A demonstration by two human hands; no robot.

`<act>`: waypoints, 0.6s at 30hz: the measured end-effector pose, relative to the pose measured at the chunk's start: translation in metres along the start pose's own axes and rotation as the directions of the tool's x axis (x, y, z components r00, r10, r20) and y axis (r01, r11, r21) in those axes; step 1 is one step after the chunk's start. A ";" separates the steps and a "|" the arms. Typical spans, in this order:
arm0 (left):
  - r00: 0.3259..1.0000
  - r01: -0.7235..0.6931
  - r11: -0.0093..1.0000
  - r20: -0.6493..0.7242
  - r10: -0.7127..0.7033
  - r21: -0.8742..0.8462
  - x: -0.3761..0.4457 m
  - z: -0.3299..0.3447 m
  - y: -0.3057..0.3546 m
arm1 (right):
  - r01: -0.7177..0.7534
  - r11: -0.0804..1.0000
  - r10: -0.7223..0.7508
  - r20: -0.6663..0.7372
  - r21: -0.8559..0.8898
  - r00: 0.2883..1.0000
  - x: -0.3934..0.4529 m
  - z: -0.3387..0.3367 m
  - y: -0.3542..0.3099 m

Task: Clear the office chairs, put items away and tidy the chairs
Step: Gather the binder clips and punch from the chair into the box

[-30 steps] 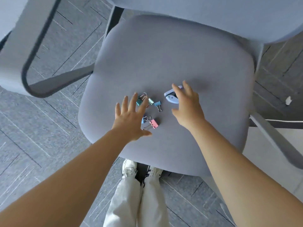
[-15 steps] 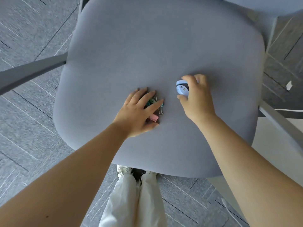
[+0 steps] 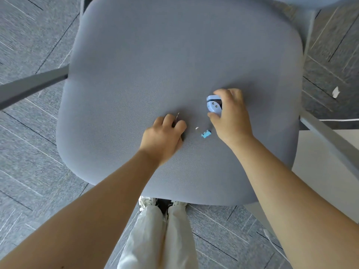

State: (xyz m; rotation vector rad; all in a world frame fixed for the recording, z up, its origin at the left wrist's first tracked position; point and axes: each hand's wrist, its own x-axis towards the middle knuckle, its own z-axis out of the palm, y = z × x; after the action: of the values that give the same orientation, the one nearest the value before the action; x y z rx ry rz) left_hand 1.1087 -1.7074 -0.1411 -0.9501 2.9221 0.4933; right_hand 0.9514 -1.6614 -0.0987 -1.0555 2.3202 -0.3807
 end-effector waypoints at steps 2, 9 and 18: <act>0.997 0.062 0.995 0.053 -0.058 -0.077 0.005 -0.009 0.002 | -0.021 1.000 0.021 0.010 0.004 1.000 -0.002 -0.001 -0.001; 0.915 0.390 0.866 0.235 -0.327 -0.313 0.023 -0.040 0.004 | -0.048 0.994 0.051 -0.018 0.101 0.999 -0.009 -0.010 -0.007; 0.907 0.145 0.989 0.402 -0.126 -0.016 0.027 -0.032 0.041 | -0.102 0.986 0.111 -0.063 0.129 0.992 -0.025 -0.030 0.018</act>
State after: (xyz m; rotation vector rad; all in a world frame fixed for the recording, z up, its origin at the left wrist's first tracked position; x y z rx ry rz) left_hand 1.0653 -1.7016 -0.1023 -0.9203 2.4710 0.6597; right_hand 0.9358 -1.6300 -0.0740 -0.8663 2.3686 -0.5220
